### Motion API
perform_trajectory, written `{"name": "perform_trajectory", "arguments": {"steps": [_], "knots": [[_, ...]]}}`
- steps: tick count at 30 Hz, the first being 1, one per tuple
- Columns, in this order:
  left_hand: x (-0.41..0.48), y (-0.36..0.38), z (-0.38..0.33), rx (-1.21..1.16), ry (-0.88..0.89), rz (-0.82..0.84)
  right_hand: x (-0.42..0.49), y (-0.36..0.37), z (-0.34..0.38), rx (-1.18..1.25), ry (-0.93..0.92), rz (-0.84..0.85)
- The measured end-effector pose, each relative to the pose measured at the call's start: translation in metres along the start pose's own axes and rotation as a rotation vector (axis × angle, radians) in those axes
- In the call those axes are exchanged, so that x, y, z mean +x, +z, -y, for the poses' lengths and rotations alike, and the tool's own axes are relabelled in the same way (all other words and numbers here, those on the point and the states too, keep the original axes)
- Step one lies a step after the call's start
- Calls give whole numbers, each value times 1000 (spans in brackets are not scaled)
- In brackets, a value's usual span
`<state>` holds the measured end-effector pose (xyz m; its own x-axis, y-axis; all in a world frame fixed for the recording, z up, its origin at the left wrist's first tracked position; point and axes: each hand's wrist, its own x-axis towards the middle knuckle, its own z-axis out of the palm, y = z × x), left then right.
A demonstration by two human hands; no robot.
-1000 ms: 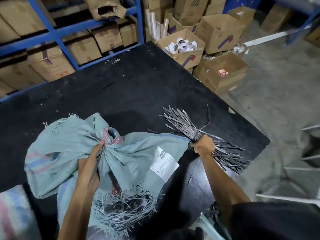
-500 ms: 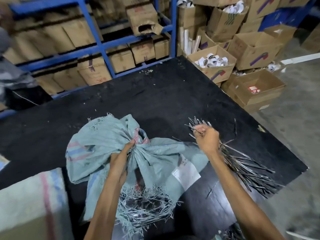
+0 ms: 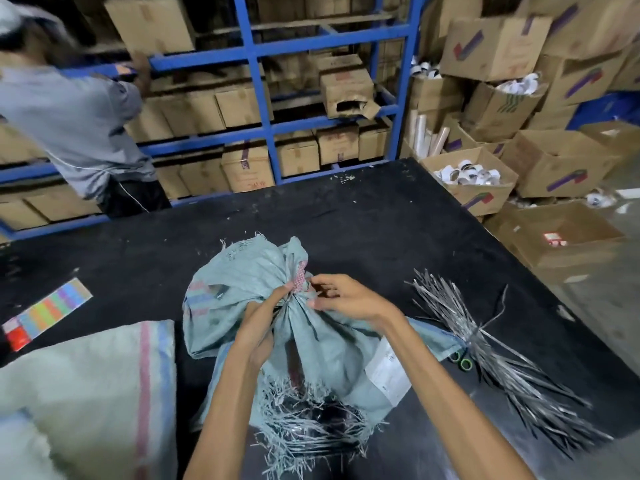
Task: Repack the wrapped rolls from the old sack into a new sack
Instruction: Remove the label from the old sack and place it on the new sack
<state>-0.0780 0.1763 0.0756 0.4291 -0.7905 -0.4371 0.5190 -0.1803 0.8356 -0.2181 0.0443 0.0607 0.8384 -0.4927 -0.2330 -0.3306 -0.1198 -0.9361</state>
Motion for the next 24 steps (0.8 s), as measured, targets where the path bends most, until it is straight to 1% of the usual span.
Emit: {"name": "perform_trajectory", "arguments": {"steps": [1,2,4,6,7,9,11,14,15,19,21,24], "knots": [[-3,-6,0,-21,7,25,-2,2,-2,4,-26,15],[-5,-10,2,-8,11,53,-1,5,-5,-18,-50,-5],[-8,-19,6,86,29,79,1,16,-9,-111,-77,-127],[-14,-23,9,220,69,46,3,24,-12,-202,-114,-254],[-17,-24,12,274,97,13,3,27,-12,-217,-130,-301],[-23,-24,16,346,166,-145,3,31,-13,-240,-130,-370],[-29,-23,24,445,297,-333,0,34,-10,-266,-120,-412],[-41,-26,34,636,487,-542,-4,36,-9,-268,-115,-473],[-47,-27,35,677,529,-583,-5,36,-9,-275,-113,-482],[-68,-28,36,777,598,-623,-13,40,-7,-316,-106,-489],[-80,-31,41,806,653,-693,-15,40,-5,-313,-81,-515],[-107,-39,55,739,779,-781,-16,37,-2,-308,-65,-552]]}}
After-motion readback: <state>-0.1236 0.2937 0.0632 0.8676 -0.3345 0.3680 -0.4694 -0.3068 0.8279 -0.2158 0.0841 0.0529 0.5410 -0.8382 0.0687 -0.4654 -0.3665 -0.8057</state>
